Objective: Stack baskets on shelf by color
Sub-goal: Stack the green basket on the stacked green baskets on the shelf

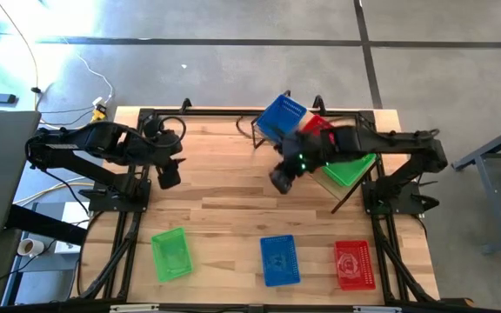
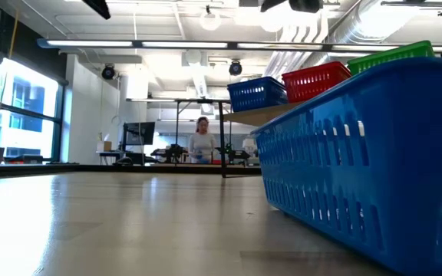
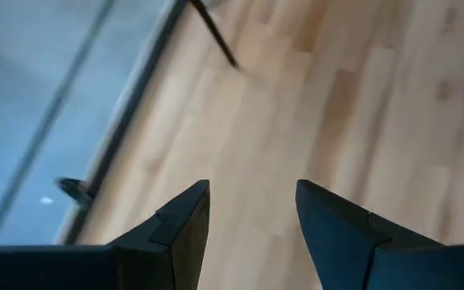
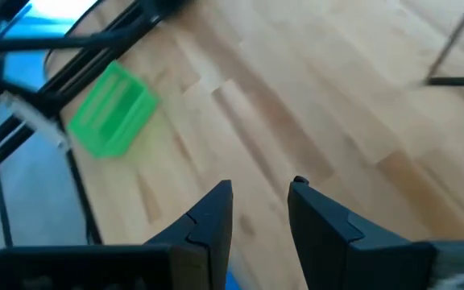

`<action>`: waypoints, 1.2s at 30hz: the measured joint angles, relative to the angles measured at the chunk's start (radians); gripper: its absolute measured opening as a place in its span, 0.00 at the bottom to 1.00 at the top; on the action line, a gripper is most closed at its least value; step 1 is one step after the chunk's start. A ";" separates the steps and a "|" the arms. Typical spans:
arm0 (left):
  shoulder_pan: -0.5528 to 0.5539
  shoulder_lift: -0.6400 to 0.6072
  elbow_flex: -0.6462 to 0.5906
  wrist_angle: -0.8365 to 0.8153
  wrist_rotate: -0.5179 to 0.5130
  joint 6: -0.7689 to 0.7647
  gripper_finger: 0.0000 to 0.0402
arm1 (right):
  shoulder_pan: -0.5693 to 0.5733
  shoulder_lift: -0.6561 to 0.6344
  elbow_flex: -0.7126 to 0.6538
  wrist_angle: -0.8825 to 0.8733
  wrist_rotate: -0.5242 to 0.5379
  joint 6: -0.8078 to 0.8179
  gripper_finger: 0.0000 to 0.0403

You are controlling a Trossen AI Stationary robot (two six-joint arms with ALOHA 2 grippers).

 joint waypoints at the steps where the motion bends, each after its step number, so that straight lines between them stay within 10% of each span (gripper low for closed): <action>1: -0.001 0.000 0.000 -0.002 0.022 -0.016 0.44 | 0.019 0.000 0.000 0.000 0.005 0.004 0.27; 36: -0.511 -0.015 -0.462 0.173 0.342 -0.322 0.44 | 0.166 0.002 0.000 -0.003 0.101 0.129 0.27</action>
